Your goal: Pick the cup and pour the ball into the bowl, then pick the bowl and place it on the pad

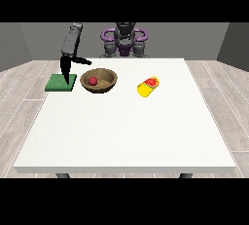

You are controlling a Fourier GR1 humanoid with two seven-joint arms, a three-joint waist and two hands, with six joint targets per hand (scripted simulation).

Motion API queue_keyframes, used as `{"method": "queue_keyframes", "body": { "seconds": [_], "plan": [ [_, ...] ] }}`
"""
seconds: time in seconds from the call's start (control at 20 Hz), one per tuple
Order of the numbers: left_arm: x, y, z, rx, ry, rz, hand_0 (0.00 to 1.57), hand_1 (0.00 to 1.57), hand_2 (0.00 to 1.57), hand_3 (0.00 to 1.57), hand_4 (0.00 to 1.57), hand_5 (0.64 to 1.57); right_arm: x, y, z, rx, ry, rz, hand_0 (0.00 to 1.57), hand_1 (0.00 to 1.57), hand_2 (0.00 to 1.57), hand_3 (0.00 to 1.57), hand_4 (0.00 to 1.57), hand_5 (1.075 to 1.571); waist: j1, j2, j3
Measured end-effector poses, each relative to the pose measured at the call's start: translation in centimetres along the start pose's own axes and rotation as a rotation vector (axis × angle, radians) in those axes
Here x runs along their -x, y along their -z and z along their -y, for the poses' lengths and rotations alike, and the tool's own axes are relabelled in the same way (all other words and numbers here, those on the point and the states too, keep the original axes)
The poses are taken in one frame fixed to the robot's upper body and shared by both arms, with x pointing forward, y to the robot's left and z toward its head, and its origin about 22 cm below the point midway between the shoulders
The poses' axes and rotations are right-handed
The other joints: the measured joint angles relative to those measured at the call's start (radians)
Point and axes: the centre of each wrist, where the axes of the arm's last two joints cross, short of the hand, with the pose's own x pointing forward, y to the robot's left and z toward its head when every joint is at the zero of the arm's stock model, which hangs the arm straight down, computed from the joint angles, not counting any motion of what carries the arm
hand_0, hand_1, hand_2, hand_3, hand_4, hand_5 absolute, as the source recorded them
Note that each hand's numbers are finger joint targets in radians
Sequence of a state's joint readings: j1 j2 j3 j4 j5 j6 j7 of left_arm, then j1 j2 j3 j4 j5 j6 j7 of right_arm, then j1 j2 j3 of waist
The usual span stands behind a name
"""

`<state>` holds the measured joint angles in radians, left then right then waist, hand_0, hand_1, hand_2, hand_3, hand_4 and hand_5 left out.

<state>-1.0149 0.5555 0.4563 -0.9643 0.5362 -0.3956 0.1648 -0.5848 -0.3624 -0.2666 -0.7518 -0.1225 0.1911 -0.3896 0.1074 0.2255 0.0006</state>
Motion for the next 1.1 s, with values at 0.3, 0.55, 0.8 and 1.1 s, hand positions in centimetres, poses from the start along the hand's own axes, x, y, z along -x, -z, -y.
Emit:
{"method": "queue_keyframes", "body": {
  "seconds": [0.3,0.55,0.8,1.1],
  "plan": [
    [-2.3,0.0,-0.3,0.025,-0.015,0.029,0.0,0.0,0.0,0.0,0.12,1.568,0.5,0.4,0.6,0.022,0.031,0.002,0.0,0.0,0.0,0.0,0.0,1.569,0.013,0.043,0.0003],
    [-4.0,0.2,0.6,0.052,-0.015,0.062,0.0,0.0,0.0,0.0,0.0,1.568,1.3,0.1,1.3,0.044,0.044,0.011,0.0,0.0,0.0,0.0,0.0,1.568,0.038,0.084,0.0009],
    [-5.3,0.1,1.3,0.066,-0.011,0.09,0.0,0.0,0.0,0.0,0.0,1.569,1.8,0.3,1.1,0.058,0.072,0.009,0.0,0.0,0.0,0.0,0.61,1.512,0.051,0.106,0.0007],
    [-6.5,-0.2,0.9,0.069,-0.028,0.115,0.0,0.0,0.0,0.0,0.0,1.571,2.9,-0.9,1.6,0.075,0.065,-0.06,1.57,1.57,1.57,1.16,0.98,1.57,0.062,0.113,-0.0276]
  ]
}}
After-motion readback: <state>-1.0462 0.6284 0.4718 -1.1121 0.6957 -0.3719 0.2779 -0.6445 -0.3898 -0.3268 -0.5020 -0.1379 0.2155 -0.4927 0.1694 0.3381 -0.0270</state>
